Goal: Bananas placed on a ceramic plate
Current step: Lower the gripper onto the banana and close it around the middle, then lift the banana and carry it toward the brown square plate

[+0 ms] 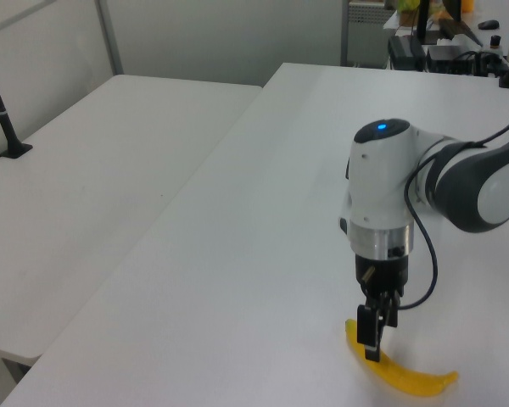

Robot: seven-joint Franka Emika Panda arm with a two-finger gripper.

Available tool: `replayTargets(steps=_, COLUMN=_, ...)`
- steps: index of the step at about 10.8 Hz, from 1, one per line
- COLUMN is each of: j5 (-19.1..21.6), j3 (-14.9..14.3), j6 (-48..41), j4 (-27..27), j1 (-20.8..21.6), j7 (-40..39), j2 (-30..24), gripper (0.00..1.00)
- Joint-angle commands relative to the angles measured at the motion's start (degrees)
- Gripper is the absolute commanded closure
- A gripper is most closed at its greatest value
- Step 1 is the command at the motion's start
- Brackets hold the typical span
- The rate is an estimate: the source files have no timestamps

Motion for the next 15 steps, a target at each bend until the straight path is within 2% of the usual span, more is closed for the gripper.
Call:
replayTargets(steps=1, j5=-2.3, j3=-0.3, j6=3.3, j4=0.3, j1=2.2, j7=1.0, j2=4.1, gripper=0.0)
replayTargets(steps=2, j5=-2.4, j3=-0.3, j6=3.2, j4=0.3, j1=2.2, j7=1.0, j2=4.2, gripper=0.0)
replayTargets(steps=3, j5=-2.4, j3=-0.3, j6=3.2, j4=0.3, j1=2.3, j7=0.9, j2=4.2, gripper=0.27)
replayTargets(steps=4, j5=-2.4, j3=-0.3, j6=3.3, j4=0.2, j1=2.3, j7=0.8, j2=4.3, gripper=0.67)
replayTargets(steps=5, j5=-2.4, j3=-0.3, j6=3.3, j4=0.5, j1=2.2, j7=0.3, j2=4.5, gripper=0.89)
replayTargets(steps=6, j5=-2.5, j3=-0.3, j6=3.2, j4=0.7, j1=1.8, j7=-0.3, j2=4.4, gripper=0.94)
replayTargets(steps=9, j5=-2.7, j3=-0.3, j6=2.0, j4=0.7, j1=1.1, j7=-2.0, j2=3.1, gripper=0.95)
replayTargets(steps=12, j5=-3.6, j3=-0.3, j6=-11.7, j4=2.7, j1=-0.1, j7=-11.5, j2=0.3, gripper=0.94)
replayTargets(steps=15, j5=-4.3, j3=-0.8, j6=-19.7, j4=3.3, j1=-3.3, j7=-19.3, j2=-3.9, gripper=0.94)
